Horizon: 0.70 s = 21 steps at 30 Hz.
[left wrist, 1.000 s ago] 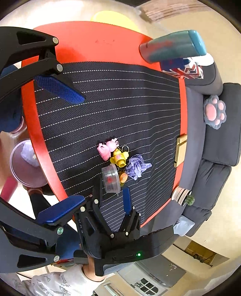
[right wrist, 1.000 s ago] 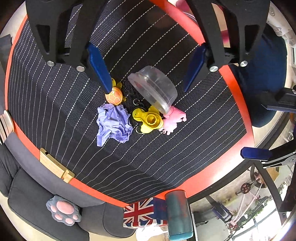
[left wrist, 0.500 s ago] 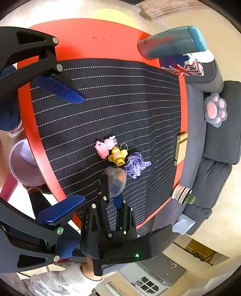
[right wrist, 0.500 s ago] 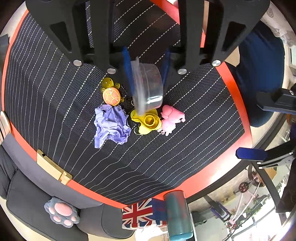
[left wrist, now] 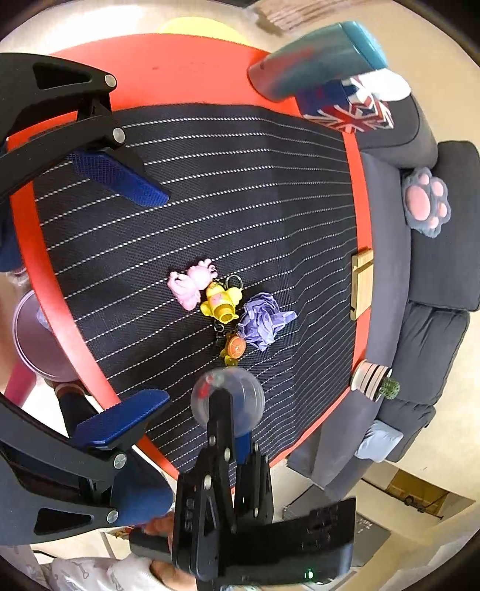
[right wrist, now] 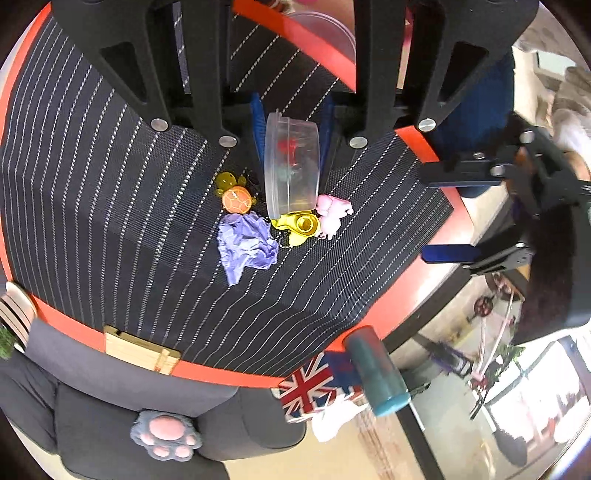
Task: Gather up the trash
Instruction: 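Lift the clear bowl with the right gripper while the left gripper approaches the pink pig toy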
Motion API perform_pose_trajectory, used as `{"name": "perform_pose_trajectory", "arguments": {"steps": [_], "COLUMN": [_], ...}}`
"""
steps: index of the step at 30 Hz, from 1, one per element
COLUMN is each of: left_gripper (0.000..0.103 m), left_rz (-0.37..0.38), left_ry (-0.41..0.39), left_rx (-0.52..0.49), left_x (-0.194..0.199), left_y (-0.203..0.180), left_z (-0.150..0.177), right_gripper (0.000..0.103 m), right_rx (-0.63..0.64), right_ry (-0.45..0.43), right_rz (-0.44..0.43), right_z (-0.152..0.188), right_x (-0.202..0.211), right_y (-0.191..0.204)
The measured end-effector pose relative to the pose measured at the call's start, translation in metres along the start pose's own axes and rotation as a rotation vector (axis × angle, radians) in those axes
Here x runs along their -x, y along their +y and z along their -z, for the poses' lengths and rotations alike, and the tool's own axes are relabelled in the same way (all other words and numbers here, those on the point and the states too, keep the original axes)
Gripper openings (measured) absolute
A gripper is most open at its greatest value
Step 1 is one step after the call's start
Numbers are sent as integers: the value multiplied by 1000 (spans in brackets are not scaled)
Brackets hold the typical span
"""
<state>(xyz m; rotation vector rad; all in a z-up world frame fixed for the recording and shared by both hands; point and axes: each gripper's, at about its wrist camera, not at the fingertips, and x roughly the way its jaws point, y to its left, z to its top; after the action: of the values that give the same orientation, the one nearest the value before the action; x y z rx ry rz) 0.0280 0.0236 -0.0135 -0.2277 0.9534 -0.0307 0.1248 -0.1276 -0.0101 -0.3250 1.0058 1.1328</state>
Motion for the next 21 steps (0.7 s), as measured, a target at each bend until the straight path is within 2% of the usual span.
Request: {"name": "perform_pose_trajectory", "arguments": {"steps": [5,18,19,20,21], "left_gripper": [95,95,89,78,74], "left_rz": [-8,-43,-42,-38,-33], "left_ry": [20,148,159,170,183], "left_rx": [-51,-191,-199,-202,-203], "left_x": [-14,-66,-70,-73,-77], "left_y": [-2,-4,-4,-4,-3], "left_z": [-10,-19,-19,-18,-17], "right_gripper": [24,24,24,24,24], "right_rx": [-28,-85,-91,-94,-98], "right_ry": [-11,-39,-40,-41,-42], "right_rz": [0,12,9,8,8], "right_z": [9,26,26,27,28], "right_x": [13,31,31,31,31], "right_y": [-6,-28,-30,-31,-32]}}
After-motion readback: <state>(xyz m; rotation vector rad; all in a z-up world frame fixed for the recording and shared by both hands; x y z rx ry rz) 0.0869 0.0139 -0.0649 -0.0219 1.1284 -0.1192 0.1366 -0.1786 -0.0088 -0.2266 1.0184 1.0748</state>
